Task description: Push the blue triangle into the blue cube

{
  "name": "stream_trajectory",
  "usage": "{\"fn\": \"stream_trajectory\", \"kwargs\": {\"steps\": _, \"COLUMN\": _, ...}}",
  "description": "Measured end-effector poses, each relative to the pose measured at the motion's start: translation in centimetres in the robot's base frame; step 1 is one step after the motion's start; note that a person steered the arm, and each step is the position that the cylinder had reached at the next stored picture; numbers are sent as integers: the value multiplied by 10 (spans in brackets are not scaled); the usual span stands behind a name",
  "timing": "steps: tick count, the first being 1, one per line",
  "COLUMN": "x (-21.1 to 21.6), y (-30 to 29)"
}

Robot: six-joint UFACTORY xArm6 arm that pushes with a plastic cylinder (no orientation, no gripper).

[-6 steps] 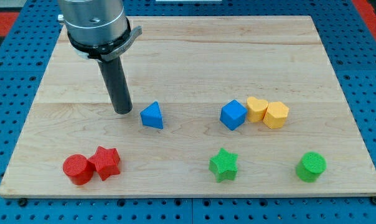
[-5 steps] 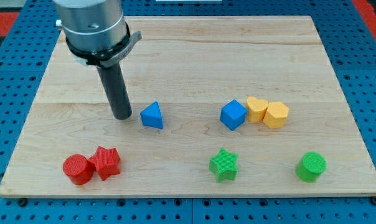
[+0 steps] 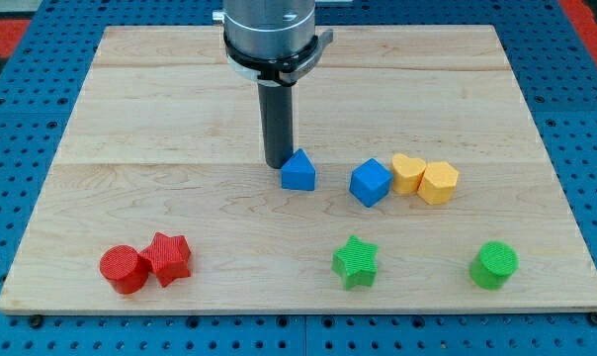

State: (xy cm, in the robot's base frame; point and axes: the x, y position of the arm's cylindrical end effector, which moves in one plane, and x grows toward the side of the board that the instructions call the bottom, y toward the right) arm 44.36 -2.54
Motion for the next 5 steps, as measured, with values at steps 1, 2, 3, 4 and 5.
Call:
{"fn": "stream_trajectory", "kwargs": {"steps": 1, "x": 11, "y": -21}}
{"fn": "stream_trajectory", "kwargs": {"steps": 2, "x": 24, "y": -26}}
{"fn": "stream_trajectory", "kwargs": {"steps": 3, "x": 26, "y": -16}}
{"fn": "stream_trajectory", "kwargs": {"steps": 4, "x": 25, "y": 20}}
{"fn": "stream_trajectory", "kwargs": {"steps": 5, "x": 20, "y": 61}}
